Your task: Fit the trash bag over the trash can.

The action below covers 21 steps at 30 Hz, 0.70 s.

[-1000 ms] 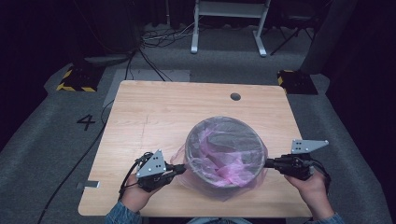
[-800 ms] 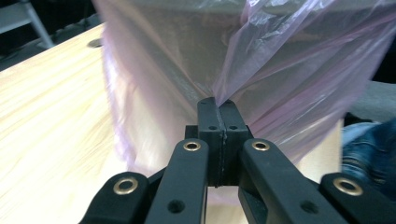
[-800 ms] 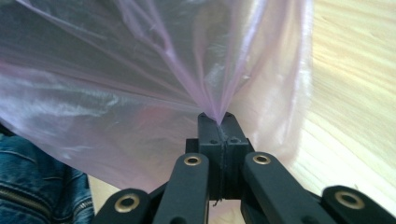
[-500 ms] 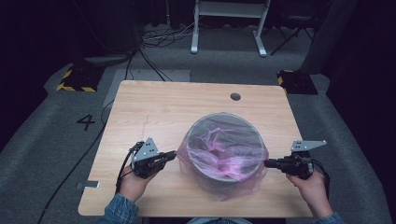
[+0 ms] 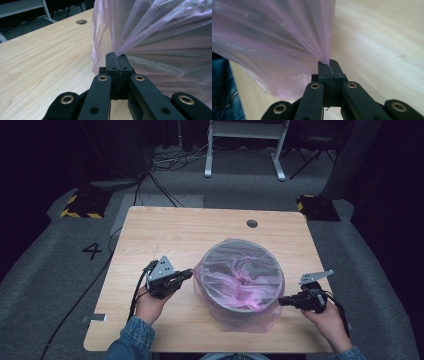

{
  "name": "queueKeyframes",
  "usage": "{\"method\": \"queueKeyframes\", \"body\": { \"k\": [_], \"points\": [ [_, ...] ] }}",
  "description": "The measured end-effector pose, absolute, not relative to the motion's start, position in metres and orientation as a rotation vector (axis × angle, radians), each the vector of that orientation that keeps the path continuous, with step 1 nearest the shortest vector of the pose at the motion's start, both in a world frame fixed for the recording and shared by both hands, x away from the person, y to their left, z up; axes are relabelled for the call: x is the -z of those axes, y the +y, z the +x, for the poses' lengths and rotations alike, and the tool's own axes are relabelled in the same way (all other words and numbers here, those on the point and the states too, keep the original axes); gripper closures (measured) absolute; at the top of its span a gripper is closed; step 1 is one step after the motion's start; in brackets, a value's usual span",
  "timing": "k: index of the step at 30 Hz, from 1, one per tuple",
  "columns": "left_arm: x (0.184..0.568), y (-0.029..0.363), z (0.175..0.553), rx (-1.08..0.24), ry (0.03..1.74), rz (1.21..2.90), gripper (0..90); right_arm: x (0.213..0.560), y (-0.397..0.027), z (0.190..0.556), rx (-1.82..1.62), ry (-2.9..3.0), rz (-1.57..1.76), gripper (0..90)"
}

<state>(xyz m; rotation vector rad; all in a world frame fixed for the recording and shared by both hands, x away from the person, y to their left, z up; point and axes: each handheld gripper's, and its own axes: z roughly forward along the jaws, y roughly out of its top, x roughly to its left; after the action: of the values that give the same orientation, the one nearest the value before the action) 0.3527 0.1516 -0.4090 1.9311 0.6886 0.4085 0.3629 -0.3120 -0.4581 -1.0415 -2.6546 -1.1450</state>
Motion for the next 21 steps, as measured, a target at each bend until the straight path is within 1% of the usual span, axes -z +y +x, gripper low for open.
{"method": "queueKeyframes", "body": {
  "k": [3, 4, 5, 6, 9, 10, 13, 14, 15, 16, 18, 20, 21],
  "points": [
    [0.413, 0.142, 0.36, -0.391, 0.701, 1.978, 90.0, 0.458, -0.308, 0.359, 1.139, -2.649, -0.996, 89.0],
    [0.415, 0.138, 0.361, -0.399, 0.703, 2.002, 89.9, 0.455, -0.307, 0.357, 1.154, -2.661, -0.972, 81.8],
    [0.415, 0.136, 0.36, -0.397, 0.685, 2.002, 89.9, 0.452, -0.306, 0.355, 1.203, -2.687, -0.936, 69.8],
    [0.414, 0.136, 0.359, -0.392, 0.665, 1.987, 89.9, 0.447, -0.307, 0.353, 1.263, -2.71, -0.912, 63.6],
    [0.406, 0.139, 0.352, -0.389, 0.627, 1.94, 89.9, 0.427, -0.312, 0.346, 1.481, -2.668, -0.839, 40.7],
    [0.404, 0.14, 0.351, -0.393, 0.618, 1.935, 89.9, 0.42, -0.313, 0.344, 1.545, -2.662, -0.804, 34.3],
    [0.399, 0.141, 0.349, -0.401, 0.61, 1.933, 89.9, 0.403, -0.315, 0.341, 1.678, -2.662, -0.702, 27.5],
    [0.399, 0.14, 0.35, -0.399, 0.609, 1.931, 89.9, 0.4, -0.314, 0.341, 1.696, -2.662, -0.68, 27.1],
    [0.398, 0.14, 0.35, -0.398, 0.606, 1.937, 89.9, 0.397, -0.311, 0.341, 1.699, -2.678, -0.647, 30.5],
    [0.399, 0.139, 0.35, -0.398, 0.604, 1.939, 89.9, 0.395, -0.308, 0.341, 1.682, -2.699, -0.64, 37.5],
    [0.4, 0.137, 0.352, -0.402, 0.605, 1.952, 89.9, 0.389, -0.304, 0.343, 1.643, -2.726, -0.59, 64.4],
    [0.401, 0.136, 0.353, -0.408, 0.61, 1.964, 89.9, 0.384, -0.304, 0.346, 1.655, -2.717, -0.591, 83.1],
    [0.401, 0.136, 0.354, -0.408, 0.61, 1.97, 89.9, 0.382, -0.305, 0.348, 1.656, -2.718, -0.618, 88.0]
  ]
}}
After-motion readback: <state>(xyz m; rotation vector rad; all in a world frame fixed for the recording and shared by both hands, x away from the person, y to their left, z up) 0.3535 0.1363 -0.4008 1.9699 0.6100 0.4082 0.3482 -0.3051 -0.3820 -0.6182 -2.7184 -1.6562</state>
